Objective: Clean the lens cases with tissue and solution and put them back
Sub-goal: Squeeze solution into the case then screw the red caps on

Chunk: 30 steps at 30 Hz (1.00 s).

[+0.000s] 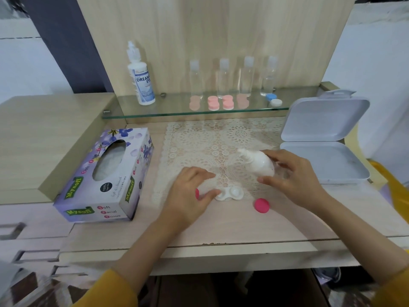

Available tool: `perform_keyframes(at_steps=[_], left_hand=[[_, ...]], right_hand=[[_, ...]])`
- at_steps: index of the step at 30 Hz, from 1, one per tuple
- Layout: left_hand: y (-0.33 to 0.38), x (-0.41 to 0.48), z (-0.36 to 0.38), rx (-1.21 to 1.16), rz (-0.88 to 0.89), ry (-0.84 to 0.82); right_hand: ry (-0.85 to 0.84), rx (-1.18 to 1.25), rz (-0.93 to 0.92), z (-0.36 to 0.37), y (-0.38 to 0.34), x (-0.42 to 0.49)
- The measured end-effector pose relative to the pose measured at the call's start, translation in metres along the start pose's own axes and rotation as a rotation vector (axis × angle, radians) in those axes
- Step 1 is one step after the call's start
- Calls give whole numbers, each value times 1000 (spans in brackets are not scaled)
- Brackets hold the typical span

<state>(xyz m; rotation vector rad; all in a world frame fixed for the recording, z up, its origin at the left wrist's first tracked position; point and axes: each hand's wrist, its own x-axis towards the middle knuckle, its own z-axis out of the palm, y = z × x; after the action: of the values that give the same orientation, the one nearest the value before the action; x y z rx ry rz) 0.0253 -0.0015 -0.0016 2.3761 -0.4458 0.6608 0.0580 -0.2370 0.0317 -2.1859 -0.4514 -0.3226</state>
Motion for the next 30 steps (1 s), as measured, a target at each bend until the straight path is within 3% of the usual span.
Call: perform_keyframes(at_steps=[4,13,30], left_hand=[[1,-7,13,31,-51,-166],[1,-7,13,-45,-153,-143],[3,-7,10,-106,-198,-148]], right_hand=[[-98,-220,-120,-3,5,6],[-203,-556,-489,4,5,14],[-331,-599,-664,3,-15,33]])
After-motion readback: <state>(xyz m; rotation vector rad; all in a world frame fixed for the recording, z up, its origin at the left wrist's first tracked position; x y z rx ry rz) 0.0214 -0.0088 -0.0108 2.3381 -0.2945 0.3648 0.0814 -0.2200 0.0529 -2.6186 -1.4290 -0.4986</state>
